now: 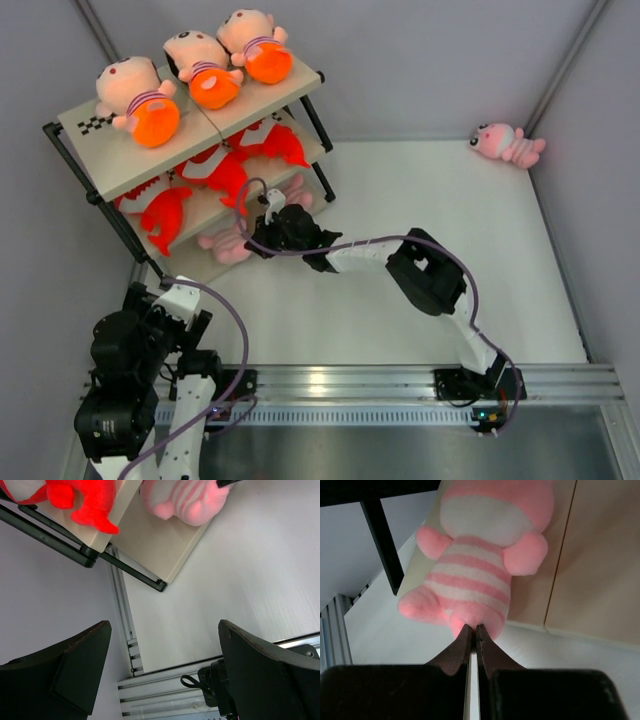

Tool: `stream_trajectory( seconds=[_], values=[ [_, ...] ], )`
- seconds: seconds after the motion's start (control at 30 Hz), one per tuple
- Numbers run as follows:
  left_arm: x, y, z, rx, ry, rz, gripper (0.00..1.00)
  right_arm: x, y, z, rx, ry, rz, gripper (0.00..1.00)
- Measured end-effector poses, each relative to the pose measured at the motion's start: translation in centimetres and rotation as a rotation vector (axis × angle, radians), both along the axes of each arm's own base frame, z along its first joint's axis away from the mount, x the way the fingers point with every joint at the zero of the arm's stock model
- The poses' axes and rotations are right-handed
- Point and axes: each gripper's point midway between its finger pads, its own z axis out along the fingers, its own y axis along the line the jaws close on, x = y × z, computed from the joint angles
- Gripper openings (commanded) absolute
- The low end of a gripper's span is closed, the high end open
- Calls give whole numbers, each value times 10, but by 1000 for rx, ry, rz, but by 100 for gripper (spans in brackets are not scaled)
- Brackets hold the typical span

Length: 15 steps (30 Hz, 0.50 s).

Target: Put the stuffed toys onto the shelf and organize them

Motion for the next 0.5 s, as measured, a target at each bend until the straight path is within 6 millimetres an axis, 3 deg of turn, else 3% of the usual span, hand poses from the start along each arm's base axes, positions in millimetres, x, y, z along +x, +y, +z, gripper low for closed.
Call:
stream_trajectory(
  seconds=[0.17,0.5],
  values=[
    [0,0,0,2,0,-1,95,19,3,3,8,-8,-32,0],
    [0,-1,0,7,-1,-9,95,44,-14,-5,-2,-6,-106,0]
  ],
)
